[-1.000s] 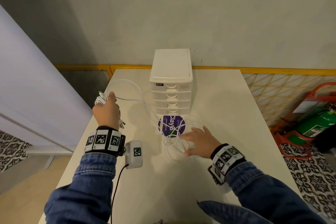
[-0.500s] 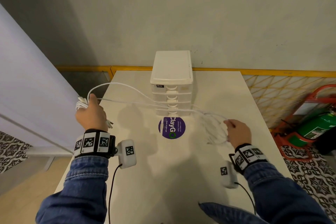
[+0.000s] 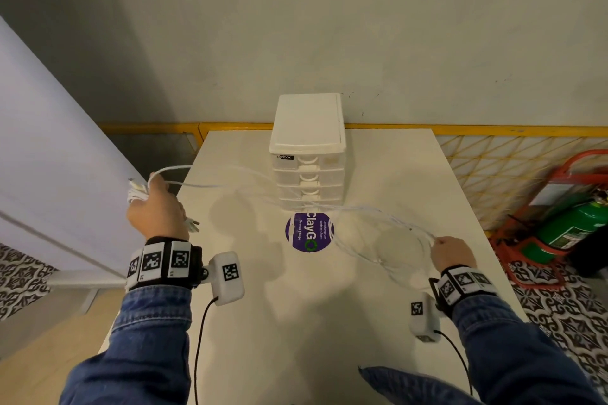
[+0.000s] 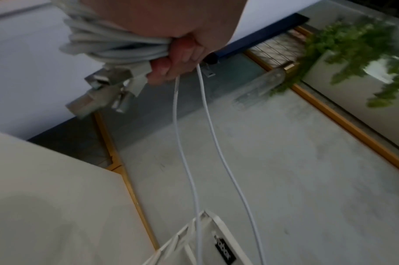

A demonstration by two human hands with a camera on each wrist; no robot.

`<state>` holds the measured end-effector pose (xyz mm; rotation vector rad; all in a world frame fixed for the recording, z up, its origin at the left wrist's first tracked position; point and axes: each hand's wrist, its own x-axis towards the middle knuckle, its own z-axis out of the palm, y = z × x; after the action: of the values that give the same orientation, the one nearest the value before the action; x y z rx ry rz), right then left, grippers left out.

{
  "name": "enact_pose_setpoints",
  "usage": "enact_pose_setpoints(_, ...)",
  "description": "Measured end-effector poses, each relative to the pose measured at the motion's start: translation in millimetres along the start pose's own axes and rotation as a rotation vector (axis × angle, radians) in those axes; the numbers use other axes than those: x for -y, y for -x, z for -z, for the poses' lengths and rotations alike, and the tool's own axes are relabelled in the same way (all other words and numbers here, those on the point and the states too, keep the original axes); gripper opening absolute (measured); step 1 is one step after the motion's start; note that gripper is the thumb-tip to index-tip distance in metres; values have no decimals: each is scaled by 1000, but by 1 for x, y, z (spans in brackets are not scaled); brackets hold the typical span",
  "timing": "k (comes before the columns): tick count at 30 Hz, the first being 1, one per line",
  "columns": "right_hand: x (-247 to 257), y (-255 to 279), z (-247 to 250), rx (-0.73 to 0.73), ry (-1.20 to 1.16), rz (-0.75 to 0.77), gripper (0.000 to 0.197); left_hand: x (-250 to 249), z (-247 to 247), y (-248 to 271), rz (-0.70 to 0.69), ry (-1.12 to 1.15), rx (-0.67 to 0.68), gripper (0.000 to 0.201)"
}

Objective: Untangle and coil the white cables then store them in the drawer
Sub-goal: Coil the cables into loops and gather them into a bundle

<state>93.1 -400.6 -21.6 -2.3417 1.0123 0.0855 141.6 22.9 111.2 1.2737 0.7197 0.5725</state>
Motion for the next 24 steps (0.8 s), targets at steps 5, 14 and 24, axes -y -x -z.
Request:
enact_pose_setpoints(5,44,27,8,-200,-51,298,52,-4,-19,34,-40,-147,494,25)
enact_pose_setpoints(14,155,106,9,270,-346,1145,96,-7,-53,100,-86,-447,1159,33)
enact_pose_setpoints(24,161,84,25,-15,-456,1279,23,-12,-43,93,30,-661,1311,30)
